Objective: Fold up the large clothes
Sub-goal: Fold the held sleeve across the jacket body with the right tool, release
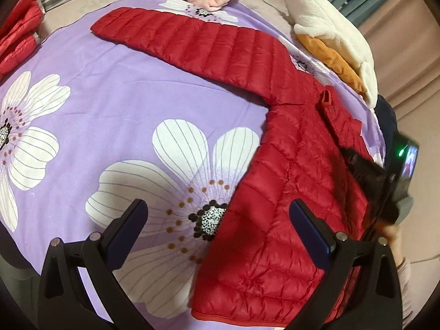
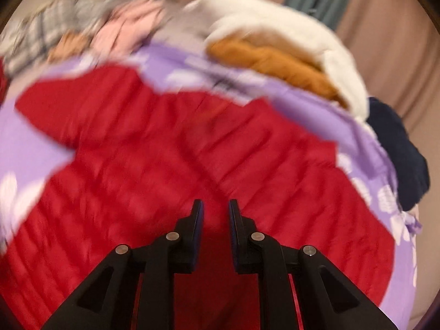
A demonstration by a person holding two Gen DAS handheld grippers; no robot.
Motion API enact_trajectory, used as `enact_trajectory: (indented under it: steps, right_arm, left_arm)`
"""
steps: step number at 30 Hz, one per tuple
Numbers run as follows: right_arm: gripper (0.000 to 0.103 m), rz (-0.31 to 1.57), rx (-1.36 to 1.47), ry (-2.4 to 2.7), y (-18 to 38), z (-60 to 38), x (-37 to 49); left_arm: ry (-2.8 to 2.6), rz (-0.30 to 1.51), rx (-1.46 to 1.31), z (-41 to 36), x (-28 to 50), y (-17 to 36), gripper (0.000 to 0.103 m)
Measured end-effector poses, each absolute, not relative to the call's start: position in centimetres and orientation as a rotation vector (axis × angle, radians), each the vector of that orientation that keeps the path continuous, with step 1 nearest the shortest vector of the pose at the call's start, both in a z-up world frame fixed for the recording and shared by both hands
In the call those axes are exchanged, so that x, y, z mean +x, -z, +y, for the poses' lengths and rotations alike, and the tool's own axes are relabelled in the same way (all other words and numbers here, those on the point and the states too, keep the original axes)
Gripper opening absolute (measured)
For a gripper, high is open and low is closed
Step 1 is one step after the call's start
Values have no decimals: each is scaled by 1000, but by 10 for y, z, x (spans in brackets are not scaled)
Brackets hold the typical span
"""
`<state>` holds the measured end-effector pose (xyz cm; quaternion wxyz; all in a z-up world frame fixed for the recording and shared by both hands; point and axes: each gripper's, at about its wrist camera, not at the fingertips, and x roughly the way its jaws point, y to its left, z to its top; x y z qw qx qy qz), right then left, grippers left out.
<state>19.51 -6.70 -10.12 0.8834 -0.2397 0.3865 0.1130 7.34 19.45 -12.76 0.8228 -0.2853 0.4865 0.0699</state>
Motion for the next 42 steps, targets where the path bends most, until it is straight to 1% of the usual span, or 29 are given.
enact_trajectory:
  steps: [3,8,11,23,26,33,35,40,42]
  right_arm:
    - [20,819,-490,-259,100,-74,185]
    - [21,781,-444,-259,74,-88,175]
    - [24,760,-405,-260,72,-89,172]
    - [25,741,-378,-295,75,-71,180]
    - [25,751,-359,-295,79,-70,187]
    - [25,762,-284,-274,81,-71,209]
    - [25,769,-227,-276,79,-75,220]
    - [25,808,93,-345,73,-104,261]
    - [25,811,119,-327,76,-104,275]
  left_arm:
    - [-148,1030,-621,196,77,130,103]
    - [-130,1017,-654,196,84,131,103]
    - [-139,1017,-659,201,88,131,103]
    - [-162,1010,-674,215,87,134,103]
    - [-159,1023,-697,221,93,137,103]
    - [-166,987,-709,237,113,137,103]
    - [-164,980,-729,246,122,139,103]
    - [-157,919,-819,272,136,143,103]
    - [-155,905,-838,280,144,146,103]
